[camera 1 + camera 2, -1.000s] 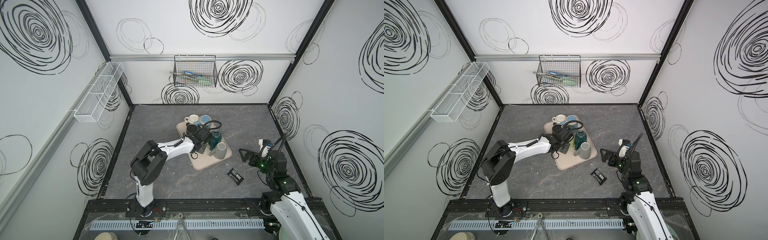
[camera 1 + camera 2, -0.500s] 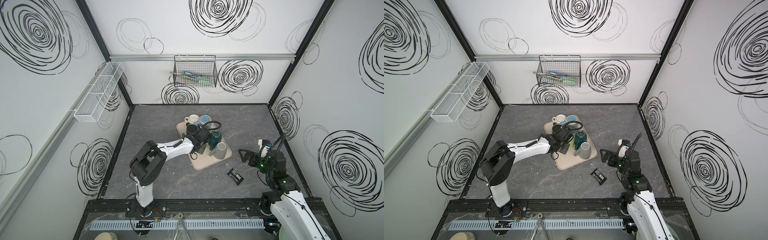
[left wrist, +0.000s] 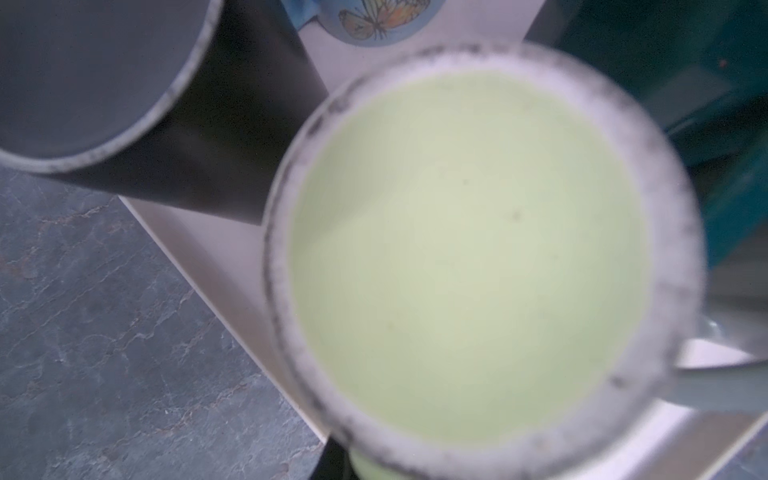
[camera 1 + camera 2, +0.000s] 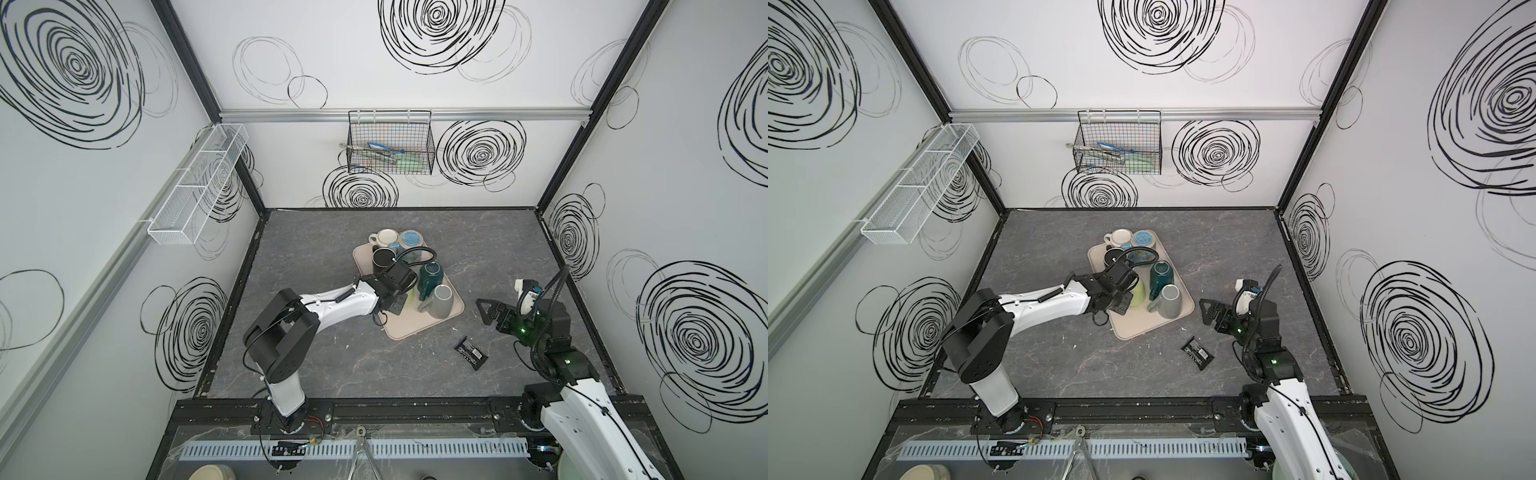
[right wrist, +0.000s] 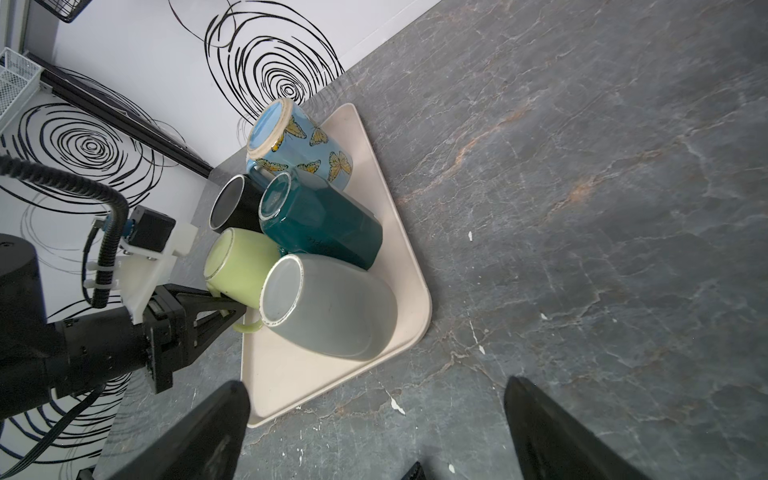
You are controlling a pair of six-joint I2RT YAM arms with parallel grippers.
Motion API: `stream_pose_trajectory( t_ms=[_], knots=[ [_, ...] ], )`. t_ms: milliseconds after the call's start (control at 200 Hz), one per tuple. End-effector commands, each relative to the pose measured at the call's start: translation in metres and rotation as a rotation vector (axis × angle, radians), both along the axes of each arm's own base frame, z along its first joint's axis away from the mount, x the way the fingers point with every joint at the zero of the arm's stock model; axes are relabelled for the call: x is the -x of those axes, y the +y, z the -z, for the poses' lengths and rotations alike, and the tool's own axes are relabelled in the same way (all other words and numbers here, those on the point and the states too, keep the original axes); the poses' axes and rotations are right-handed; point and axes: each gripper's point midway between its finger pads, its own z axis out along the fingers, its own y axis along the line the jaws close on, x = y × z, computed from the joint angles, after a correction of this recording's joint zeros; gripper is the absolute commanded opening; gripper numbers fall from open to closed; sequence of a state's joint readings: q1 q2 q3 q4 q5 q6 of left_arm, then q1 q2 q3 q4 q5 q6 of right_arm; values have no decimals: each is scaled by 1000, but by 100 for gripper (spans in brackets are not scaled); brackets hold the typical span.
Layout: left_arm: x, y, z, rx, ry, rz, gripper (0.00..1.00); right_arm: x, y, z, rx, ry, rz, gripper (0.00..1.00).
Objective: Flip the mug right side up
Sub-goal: 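Lower the left gripper onto the light green mug's base and close it, then lift the light green mug with the left gripper toward the right gripper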
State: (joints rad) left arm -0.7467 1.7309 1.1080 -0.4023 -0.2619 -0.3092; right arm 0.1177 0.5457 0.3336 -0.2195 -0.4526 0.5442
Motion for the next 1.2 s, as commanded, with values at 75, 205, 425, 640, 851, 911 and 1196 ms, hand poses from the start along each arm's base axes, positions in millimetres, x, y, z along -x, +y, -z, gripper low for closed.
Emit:
stream_pose_trajectory(
  t_ms=[75, 205, 425, 640, 851, 911, 1196],
  knots=[
    [-8, -9, -34, 176, -68, -32, 0, 1, 8, 2, -27, 18, -39, 100],
    [-5, -8, -36, 223, -60, -32, 0, 1, 11, 2, -44, 26, -50, 100],
    [-4, -10, -43, 306, -57, -35, 0, 5, 22, 1, -102, 24, -98, 100],
    [-2, -16, -50, 372, -64, -29, 0, 9, 32, -4, -123, -3, -171, 100],
    [-3, -25, -60, 422, -65, -8, 0, 10, 35, -15, -128, -44, -191, 100],
    [-3, -28, -65, 455, -64, -18, 0, 9, 36, -17, -132, -58, -194, 100],
    [-4, -41, -82, 528, -66, 4, 0, 9, 44, -25, -170, -76, -230, 100]
  ],
)
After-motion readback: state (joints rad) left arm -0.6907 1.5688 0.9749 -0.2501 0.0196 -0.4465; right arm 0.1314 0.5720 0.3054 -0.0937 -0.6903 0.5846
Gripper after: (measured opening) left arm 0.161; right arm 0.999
